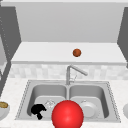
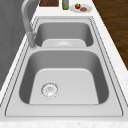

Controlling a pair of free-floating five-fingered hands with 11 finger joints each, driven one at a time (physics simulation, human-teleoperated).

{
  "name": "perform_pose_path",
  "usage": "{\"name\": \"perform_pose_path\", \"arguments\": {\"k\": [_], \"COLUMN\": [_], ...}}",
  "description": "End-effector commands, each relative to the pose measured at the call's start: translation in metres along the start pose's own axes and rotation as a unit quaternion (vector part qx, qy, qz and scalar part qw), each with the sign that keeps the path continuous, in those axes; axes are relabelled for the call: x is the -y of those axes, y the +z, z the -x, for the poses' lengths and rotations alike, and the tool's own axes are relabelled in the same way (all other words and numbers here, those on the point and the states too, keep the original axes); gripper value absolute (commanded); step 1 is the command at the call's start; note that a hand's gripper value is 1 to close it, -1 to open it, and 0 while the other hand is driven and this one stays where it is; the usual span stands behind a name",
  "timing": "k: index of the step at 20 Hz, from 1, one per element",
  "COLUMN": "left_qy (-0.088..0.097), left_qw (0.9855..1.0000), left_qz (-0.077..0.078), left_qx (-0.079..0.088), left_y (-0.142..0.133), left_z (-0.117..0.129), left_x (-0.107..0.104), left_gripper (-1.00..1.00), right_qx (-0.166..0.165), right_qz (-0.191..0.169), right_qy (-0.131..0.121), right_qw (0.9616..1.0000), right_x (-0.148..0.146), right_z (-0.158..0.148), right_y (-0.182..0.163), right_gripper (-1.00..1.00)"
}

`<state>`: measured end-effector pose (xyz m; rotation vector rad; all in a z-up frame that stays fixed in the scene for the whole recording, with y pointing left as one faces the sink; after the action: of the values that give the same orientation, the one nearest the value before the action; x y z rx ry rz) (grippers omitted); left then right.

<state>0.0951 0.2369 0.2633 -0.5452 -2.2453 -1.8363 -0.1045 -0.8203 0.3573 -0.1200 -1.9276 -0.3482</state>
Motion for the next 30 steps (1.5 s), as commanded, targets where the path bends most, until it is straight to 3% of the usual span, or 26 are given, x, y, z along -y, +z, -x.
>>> {"name": "perform_pose_path", "arguments": {"k": [1, 13, 18, 26, 30], "left_qy": [0.000, 0.000, 0.000, 0.000, 0.000], "left_qw": [1.0000, 1.0000, 1.0000, 1.0000, 1.0000], "left_qz": [0.000, 0.000, 0.000, 0.000, 0.000], "left_qx": [0.000, 0.000, 0.000, 0.000, 0.000], "left_y": [0.000, 0.000, 0.000, 0.000, 0.000], "left_z": [0.000, 0.000, 0.000, 0.000, 0.000], "left_x": [0.000, 0.000, 0.000, 0.000, 0.000], "left_gripper": [0.00, 0.00, 0.00, 0.00, 0.00], "right_qx": [0.001, 0.005, 0.007, 0.030, 0.027], "right_qz": [-0.033, -0.076, -0.084, -0.110, -0.127], "right_qy": [0.019, 0.018, 0.030, 0.079, 0.131], "right_qw": [0.9993, 0.9969, 0.9960, 0.9903, 0.9829], "right_x": [-0.011, -0.047, -0.069, -0.103, -0.119], "right_z": [0.030, 0.130, 0.171, 0.212, 0.222], "right_y": [0.004, 0.018, 0.019, 0.011, 0.007], "right_gripper": [-1.00, -1.00, -1.00, -1.00, -1.00]}}
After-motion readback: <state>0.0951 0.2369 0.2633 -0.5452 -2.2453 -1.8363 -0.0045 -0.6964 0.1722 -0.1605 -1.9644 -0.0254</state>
